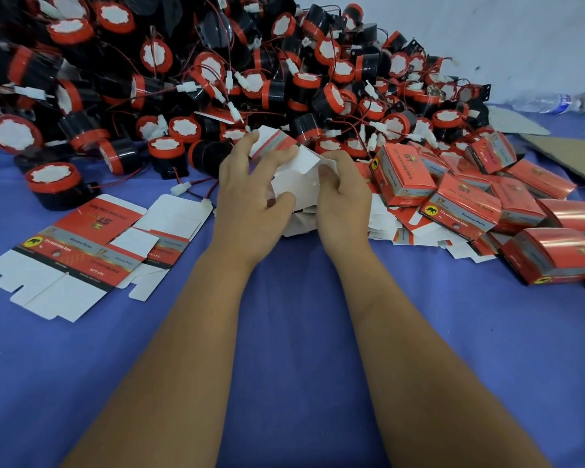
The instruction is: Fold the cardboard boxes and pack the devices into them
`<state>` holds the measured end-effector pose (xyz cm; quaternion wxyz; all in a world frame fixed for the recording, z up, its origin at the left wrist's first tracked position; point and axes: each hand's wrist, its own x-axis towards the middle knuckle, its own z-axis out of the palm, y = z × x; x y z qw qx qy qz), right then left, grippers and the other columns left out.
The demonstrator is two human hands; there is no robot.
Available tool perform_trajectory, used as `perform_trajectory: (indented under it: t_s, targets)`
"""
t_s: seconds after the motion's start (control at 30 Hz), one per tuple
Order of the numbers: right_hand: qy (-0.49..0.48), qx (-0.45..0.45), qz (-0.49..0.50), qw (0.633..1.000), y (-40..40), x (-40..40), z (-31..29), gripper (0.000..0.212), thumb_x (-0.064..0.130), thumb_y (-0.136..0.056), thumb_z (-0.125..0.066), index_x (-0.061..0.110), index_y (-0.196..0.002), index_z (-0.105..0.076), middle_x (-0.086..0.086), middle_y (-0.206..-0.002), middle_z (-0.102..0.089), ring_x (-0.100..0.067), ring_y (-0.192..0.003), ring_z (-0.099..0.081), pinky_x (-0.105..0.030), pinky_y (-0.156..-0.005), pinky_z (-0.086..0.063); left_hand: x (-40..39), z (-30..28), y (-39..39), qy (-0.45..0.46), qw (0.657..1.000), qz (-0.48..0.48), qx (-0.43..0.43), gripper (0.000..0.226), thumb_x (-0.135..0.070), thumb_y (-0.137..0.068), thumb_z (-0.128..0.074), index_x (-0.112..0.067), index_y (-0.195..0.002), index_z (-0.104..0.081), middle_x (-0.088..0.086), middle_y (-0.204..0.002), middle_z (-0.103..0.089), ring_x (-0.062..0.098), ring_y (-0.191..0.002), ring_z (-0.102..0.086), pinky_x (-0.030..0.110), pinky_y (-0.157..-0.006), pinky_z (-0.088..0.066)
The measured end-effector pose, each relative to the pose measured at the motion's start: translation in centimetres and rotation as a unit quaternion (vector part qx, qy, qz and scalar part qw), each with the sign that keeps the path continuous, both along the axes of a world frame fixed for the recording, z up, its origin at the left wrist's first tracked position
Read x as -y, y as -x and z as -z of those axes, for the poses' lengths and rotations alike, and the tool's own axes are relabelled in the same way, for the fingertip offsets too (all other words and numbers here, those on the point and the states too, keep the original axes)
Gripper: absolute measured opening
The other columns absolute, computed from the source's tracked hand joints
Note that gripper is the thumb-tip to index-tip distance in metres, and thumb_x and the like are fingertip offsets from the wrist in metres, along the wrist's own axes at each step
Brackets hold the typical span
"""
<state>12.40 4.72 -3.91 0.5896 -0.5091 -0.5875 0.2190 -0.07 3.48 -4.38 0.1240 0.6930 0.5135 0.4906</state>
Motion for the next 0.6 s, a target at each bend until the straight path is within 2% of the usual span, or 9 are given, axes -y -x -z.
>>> perform_trajectory:
  t_s: [0.1, 0.17, 0.23, 0.33, 0.4, 0.47, 0.53, 0.6]
  targets:
    - [0.018, -0.054, 0.021, 0.998, -0.2, -0.2, -0.1, 0.019, 0.003, -0.099, -0.046, 0.012, -0.092, -0.061, 0.005, -0.083, -0.06, -0.007, -0.077, -0.051, -0.017, -0.066, -0.042, -0.2, 0.1, 0.0, -0.014, 0.998, 0.052, -0.037, 0.062, -0.026, -0.08, -0.057, -0.018, -0.141, -0.052, -0.004, -0.159, -0.032, 0.018, -0.15, -0.022, 0.03, -0.121, -0.019]
    - [0.032, -0.084, 0.034, 0.995, -0.3, -0.4, -0.2, 0.017, 0.007, -0.098, -0.05, 0.015, -0.089, -0.06, 0.009, -0.08, -0.057, -0.005, -0.076, -0.051, -0.02, -0.068, -0.044, -0.2, 0.2, 0.1, -0.009, 0.996, 0.068, -0.06, 0.076, -0.036, -0.075, -0.066, -0.019, -0.146, -0.045, -0.003, -0.16, -0.031, 0.019, -0.15, -0.021, 0.025, -0.12, -0.016]
    - [0.036, -0.088, 0.034, 0.995, -0.2, -0.5, -0.2, 0.014, 0.01, -0.098, -0.052, 0.018, -0.089, -0.06, 0.011, -0.079, -0.058, 0.001, -0.073, -0.051, -0.015, -0.065, -0.043, -0.2, 0.4, 0.1, -0.011, 0.995, 0.04, -0.087, 0.089, -0.044, -0.069, -0.069, -0.025, -0.15, -0.039, -0.005, -0.157, -0.033, 0.021, -0.145, -0.025, 0.022, -0.114, -0.016]
    - [0.049, -0.075, 0.023, 0.996, 0.0, -0.5, -0.1, 0.013, 0.015, -0.096, -0.055, 0.021, -0.088, -0.063, 0.01, -0.084, -0.061, 0.0, -0.076, -0.053, -0.009, -0.061, -0.041, -0.4, 0.8, 0.3, -0.01, 0.989, -0.049, -0.136, 0.097, -0.055, -0.068, -0.078, -0.042, -0.152, -0.03, -0.003, -0.142, -0.037, 0.021, -0.127, -0.029, 0.031, -0.1, -0.022]
    - [0.061, -0.083, 0.01, 0.995, 0.1, -0.3, -0.3, 0.017, 0.012, -0.092, -0.056, 0.024, -0.082, -0.063, 0.01, -0.085, -0.063, -0.001, -0.078, -0.054, -0.008, -0.061, -0.041, -0.5, 1.0, 0.6, 0.0, 0.985, -0.092, -0.149, 0.089, -0.055, -0.072, -0.08, -0.046, -0.148, -0.036, 0.001, -0.134, -0.038, 0.021, -0.119, -0.03, 0.029, -0.092, -0.016]
    - [0.071, -0.094, 0.001, 0.993, 0.2, -0.1, -0.5, 0.022, 0.007, -0.087, -0.056, 0.025, -0.08, -0.064, 0.01, -0.089, -0.064, -0.001, -0.083, -0.056, -0.014, -0.069, -0.045, -0.6, 1.1, 0.6, -0.016, 0.984, -0.104, -0.143, 0.068, -0.05, -0.077, -0.079, -0.04, -0.138, -0.051, 0.003, -0.132, -0.041, 0.025, -0.121, -0.033, 0.03, -0.093, -0.017]
    - [0.05, -0.12, -0.002, 0.992, 0.3, 0.3, -0.7, 0.018, 0.011, -0.082, -0.056, 0.022, -0.092, -0.066, 0.004, -0.104, -0.062, -0.008, -0.096, -0.058, -0.027, -0.082, -0.049, -0.7, 1.1, 0.4, -0.055, 0.987, -0.086, -0.124, 0.053, -0.045, -0.081, -0.075, -0.028, -0.129, -0.06, 0.004, -0.132, -0.046, 0.027, -0.125, -0.037, 0.035, -0.1, -0.025]
    - [0.024, -0.183, -0.009, 0.983, 0.4, 0.7, -1.1, 0.031, 0.022, -0.078, -0.054, 0.026, -0.108, -0.062, 0.001, -0.123, -0.051, -0.016, -0.114, -0.053, -0.04, -0.098, -0.049, -0.8, 0.7, 0.4, -0.083, 0.995, -0.036, -0.035, 0.042, -0.038, -0.084, -0.073, -0.018, -0.119, -0.061, 0.002, -0.123, -0.055, 0.024, -0.118, -0.048, 0.038, -0.101, -0.038]
